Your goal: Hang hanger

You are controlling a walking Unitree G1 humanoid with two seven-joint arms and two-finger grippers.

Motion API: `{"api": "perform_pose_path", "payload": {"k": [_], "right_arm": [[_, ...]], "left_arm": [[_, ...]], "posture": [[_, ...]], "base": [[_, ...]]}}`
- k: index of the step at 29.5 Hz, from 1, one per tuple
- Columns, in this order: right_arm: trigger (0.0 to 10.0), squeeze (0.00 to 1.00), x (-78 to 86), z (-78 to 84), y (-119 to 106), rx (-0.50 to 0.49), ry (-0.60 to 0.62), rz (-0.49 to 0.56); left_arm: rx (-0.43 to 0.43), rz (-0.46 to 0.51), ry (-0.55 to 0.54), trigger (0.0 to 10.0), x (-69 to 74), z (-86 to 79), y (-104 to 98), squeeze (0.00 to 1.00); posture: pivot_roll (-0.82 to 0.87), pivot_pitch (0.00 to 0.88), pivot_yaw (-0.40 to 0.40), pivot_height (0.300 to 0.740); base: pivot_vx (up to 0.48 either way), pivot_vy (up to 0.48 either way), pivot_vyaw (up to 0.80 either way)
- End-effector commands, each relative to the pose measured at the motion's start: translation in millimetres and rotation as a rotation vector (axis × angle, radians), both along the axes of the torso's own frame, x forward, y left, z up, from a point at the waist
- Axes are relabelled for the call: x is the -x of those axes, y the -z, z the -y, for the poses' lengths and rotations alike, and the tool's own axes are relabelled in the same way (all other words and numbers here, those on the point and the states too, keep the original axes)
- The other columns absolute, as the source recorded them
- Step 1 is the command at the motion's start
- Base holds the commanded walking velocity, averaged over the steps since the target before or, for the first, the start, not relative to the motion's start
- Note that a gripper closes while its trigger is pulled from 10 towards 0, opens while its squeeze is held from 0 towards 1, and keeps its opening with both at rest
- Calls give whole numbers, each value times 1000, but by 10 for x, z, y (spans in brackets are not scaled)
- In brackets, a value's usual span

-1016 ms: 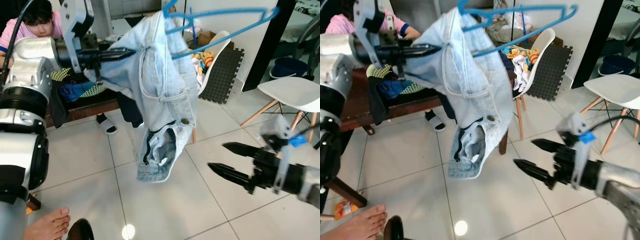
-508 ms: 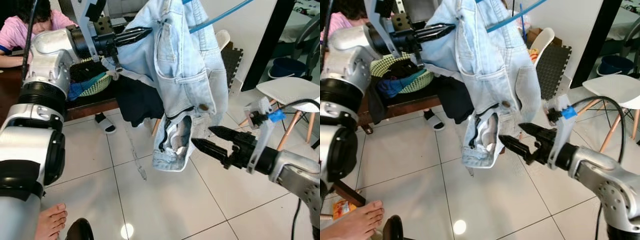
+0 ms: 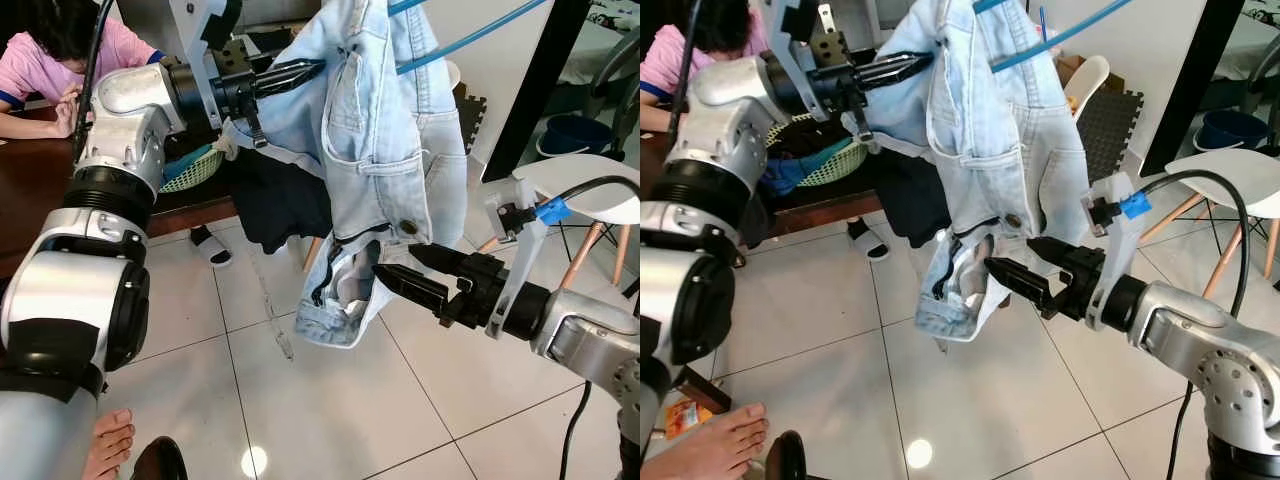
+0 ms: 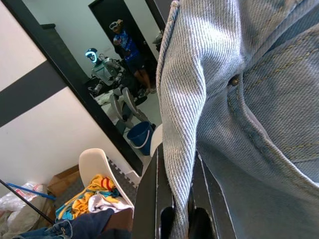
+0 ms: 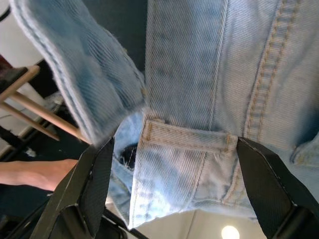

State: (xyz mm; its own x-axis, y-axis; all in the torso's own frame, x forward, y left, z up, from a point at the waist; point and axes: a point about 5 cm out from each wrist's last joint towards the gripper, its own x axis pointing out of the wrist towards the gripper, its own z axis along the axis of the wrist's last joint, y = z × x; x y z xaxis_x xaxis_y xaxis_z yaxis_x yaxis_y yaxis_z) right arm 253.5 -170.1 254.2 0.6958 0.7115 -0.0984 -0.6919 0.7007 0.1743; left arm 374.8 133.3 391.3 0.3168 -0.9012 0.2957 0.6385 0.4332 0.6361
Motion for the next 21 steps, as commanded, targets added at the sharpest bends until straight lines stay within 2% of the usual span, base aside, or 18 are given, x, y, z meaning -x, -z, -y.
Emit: {"api": "perform_pose_path", "payload": {"k": [1, 6, 11, 12, 13, 14, 21], "right_arm": [[10000, 0, -6, -50, 11, 45, 18, -16], [10000, 0, -77, -31, 50, 98, 107, -38], [10000, 0, -180, 53, 77, 148, 235, -50], [7608, 0, -193, 71, 82, 161, 257, -51], [549, 0, -206, 88, 86, 172, 276, -48], [0, 0, -215, 102, 89, 179, 289, -48], [0, 0, -244, 177, 104, 215, 349, -46]], "left_arm": [[58, 51, 21, 0, 46, 45, -144, 0], [73, 65, 46, 0, 73, 91, -185, 0], [84, 85, 78, 0, 107, 139, -232, 0], [84, 90, 80, 0, 114, 138, -240, 0], [84, 94, 82, 0, 120, 133, -252, 0], [85, 98, 83, 0, 126, 126, -265, 0], [86, 109, 76, 0, 147, 54, -310, 0]], "posture": [[-62, 94, 54, 740], [-61, 93, 54, 740], [-59, 90, 54, 740], [-58, 88, 52, 740], [-58, 88, 52, 740], [-57, 87, 51, 740], [-53, 83, 48, 740]], "base": [[0, 0, 0], [0, 0, 0], [0, 0, 0], [0, 0, 0], [0, 0, 0], [0, 0, 0], [0, 0, 0]]}}
